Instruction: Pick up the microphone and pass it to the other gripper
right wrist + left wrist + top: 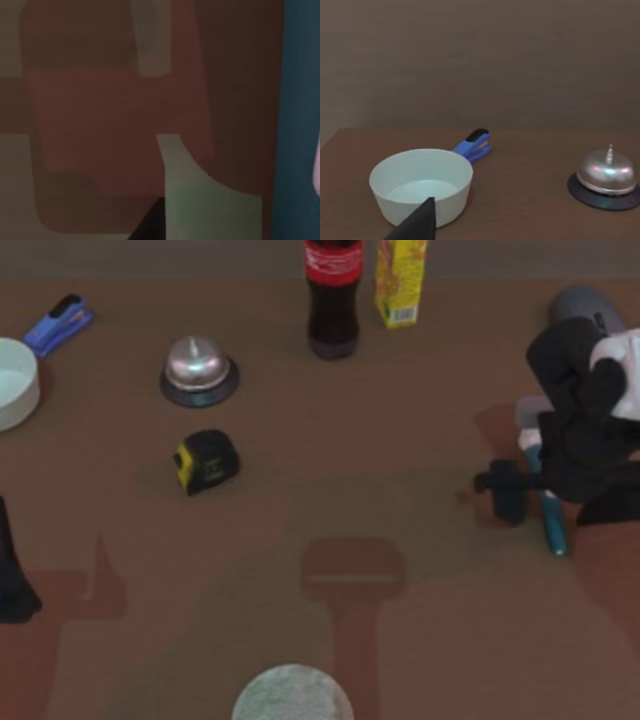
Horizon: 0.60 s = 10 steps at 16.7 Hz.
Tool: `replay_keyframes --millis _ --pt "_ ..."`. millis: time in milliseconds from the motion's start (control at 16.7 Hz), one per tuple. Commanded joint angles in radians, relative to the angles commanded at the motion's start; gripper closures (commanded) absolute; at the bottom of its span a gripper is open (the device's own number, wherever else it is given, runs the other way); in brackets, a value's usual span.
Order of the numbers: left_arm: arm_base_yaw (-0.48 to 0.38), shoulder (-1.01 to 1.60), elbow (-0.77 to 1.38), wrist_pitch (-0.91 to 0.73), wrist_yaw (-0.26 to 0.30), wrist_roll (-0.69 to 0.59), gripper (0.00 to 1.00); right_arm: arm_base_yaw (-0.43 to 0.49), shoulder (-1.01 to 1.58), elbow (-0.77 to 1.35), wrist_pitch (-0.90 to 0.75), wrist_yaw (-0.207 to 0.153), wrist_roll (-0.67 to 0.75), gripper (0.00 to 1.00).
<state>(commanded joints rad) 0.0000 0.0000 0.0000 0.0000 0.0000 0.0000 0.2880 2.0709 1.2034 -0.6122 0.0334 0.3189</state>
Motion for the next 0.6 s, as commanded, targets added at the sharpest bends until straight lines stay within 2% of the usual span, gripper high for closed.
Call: replay_keyframes --millis 60,120,540,600 --pt "0.0 0.0 0.0 0.0 0.0 0.0 0.0 0.0 0.0 0.0 0.0 0.0 0.0 0.98" --pt "0.0 0.0 0.0 0.0 0.0 0.0 0.0 0.0 0.0 0.0 0.0 0.0 0.0 1.0" --pt "0.0 0.0 0.0 0.0 0.0 0.0 0.0 0.0 0.0 0.0 0.0 0.0 0.0 1.0" --pt "0.0 0.0 0.0 0.0 0.0 0.0 0.0 0.001 -0.06 0.026 -0.024 0.017 -0.01 1.0"
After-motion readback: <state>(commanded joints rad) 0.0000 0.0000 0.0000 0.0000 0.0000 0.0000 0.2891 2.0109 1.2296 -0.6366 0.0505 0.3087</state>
